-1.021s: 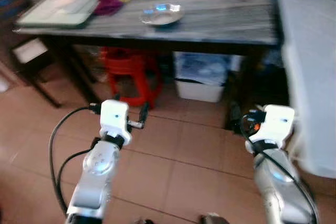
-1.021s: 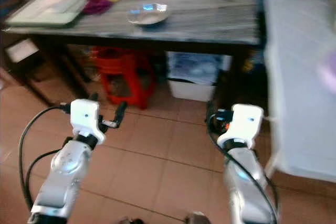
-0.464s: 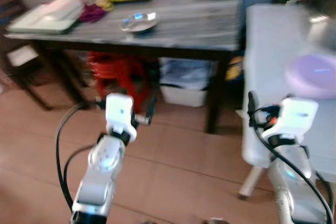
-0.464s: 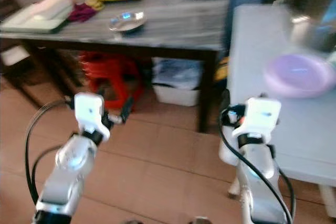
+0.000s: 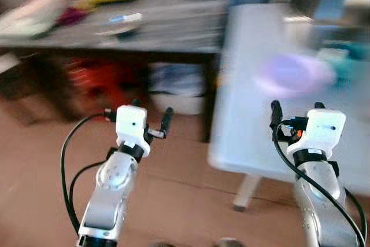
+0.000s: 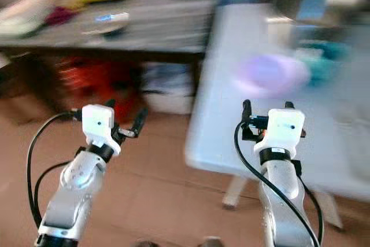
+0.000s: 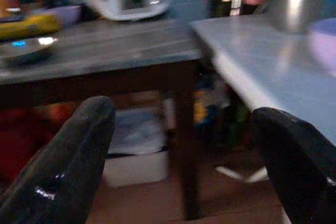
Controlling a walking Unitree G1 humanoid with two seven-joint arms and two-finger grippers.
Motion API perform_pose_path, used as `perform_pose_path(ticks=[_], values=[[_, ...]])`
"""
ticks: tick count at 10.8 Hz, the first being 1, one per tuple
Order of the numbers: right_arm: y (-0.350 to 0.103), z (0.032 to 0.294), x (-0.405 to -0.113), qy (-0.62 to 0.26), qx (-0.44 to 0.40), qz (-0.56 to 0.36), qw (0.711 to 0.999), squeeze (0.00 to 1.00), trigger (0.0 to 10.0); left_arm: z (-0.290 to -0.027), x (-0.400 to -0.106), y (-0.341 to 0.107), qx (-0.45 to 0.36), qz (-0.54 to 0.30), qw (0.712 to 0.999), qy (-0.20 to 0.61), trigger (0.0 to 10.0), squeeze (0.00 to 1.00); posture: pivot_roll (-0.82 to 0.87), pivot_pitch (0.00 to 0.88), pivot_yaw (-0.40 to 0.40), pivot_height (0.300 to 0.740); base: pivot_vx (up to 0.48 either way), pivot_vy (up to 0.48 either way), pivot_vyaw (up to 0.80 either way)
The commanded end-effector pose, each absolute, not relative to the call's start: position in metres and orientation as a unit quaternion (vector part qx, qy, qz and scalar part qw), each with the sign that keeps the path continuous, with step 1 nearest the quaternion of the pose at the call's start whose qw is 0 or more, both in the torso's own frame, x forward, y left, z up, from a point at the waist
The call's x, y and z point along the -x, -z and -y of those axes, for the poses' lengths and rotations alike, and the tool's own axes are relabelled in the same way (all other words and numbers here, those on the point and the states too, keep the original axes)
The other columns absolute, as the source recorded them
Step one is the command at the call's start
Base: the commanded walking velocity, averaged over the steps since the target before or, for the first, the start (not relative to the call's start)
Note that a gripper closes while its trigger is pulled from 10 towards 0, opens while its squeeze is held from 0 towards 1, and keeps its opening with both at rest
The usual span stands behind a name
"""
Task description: Setting the table
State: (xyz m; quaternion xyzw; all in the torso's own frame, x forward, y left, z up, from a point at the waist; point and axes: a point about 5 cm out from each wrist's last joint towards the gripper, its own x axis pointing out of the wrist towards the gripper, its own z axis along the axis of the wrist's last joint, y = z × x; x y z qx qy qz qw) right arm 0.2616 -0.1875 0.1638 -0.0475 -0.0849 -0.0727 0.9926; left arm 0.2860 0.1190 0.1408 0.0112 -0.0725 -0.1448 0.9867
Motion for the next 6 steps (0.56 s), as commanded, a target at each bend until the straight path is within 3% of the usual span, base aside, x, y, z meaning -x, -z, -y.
perform_pose_path(ticks=[1, 2, 6], values=[[-0.1656, 0.1805, -0.2601, 0.061, 0.040, 0.089, 0.993, 0.00, 10.0, -0.1282, -0.2850, -0.1390, -0.017, 0.065, 0.989, 0.133, 10.0, 0.00, -0.13, 0.148, 0.118, 0.740, 0.000, -0.352, 0.00], [-0.1647, 0.1788, -0.2605, 0.058, 0.040, 0.088, 0.994, 0.00, 10.0, -0.1288, -0.2849, -0.1385, -0.018, 0.065, 0.989, 0.133, 10.0, 0.00, -0.13, 0.145, 0.117, 0.740, 0.000, -0.345, 0.00], [-0.1648, 0.1757, -0.2654, 0.049, 0.042, 0.089, 0.994, 0.00, 10.0, -0.1271, -0.2852, -0.1390, -0.013, 0.069, 0.987, 0.143, 10.0, 0.00, -0.13, 0.142, 0.120, 0.740, 0.000, 0.000, 0.00]])
